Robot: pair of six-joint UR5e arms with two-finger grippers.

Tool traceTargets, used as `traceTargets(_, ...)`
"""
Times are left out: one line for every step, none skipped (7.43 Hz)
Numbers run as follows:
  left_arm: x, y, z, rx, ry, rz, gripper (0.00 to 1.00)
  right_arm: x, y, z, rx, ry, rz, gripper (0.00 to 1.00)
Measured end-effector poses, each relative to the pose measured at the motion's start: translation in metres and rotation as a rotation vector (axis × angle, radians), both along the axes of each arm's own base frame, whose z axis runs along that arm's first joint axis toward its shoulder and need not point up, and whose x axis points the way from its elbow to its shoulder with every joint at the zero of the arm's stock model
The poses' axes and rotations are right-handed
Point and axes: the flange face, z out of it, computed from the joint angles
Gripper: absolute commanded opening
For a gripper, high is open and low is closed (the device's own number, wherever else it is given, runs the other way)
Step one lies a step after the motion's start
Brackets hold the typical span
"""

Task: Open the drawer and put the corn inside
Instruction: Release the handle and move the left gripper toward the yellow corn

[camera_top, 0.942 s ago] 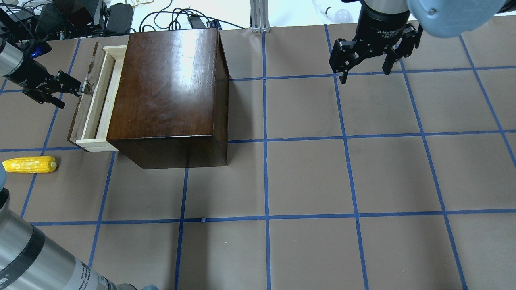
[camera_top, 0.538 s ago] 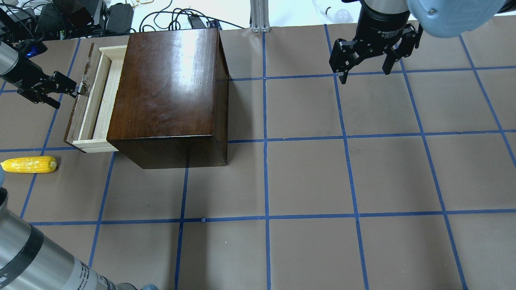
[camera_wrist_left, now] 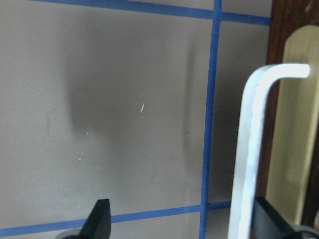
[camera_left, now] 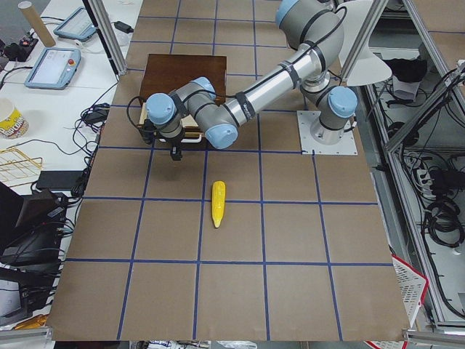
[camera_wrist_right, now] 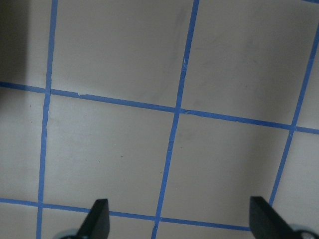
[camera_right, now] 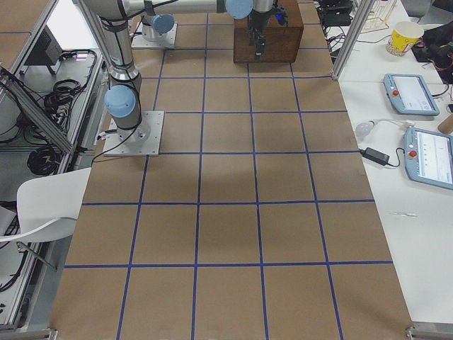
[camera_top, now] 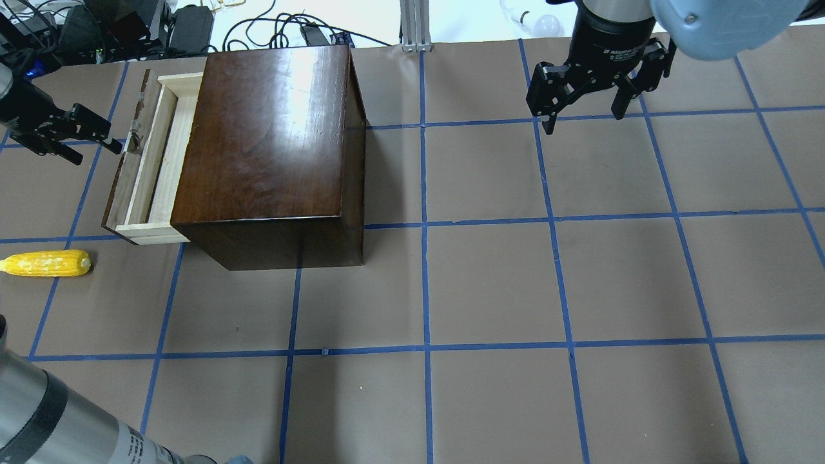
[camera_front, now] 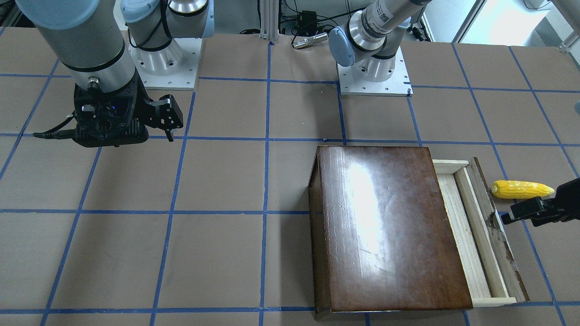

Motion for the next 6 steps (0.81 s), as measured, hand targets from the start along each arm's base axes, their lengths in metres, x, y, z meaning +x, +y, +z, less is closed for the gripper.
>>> traceTargets(-0.001, 0.01, 0.015, 0.005, -0.041, -0.061, 1.0, 0.0, 0.0, 0.0, 0.0, 0.0, 0.0, 1.0)
traceTargets(-0.001, 0.023, 0.033, 0.024, -0.095, -0.138, 1.0, 0.0, 0.0, 0.0, -0.001, 0.0, 0.0, 1.0)
traceTargets(-0.001, 0.037, 0.049, 0.054, -0.138, -0.211, 1.0, 0.0, 0.0, 0.0, -0.001, 0.0, -0.001, 1.0)
traceTargets(-0.004, 0.052, 0.055, 0.085, -0.153, -0.318, 1.0, 0.0, 0.0, 0.0, -0.001, 0.0, -0.001, 1.0)
traceTargets(0.001, 0.068, 0.051, 0.1, -0.143, -0.421, 1.0, 0.0, 0.0, 0.0, 0.0, 0.0, -0.001, 1.0)
traceTargets(0.018, 0.087, 0.046, 0.097, -0.126, -0.504, 1.0, 0.0, 0.0, 0.0, 0.0, 0.0, -0.001, 1.0)
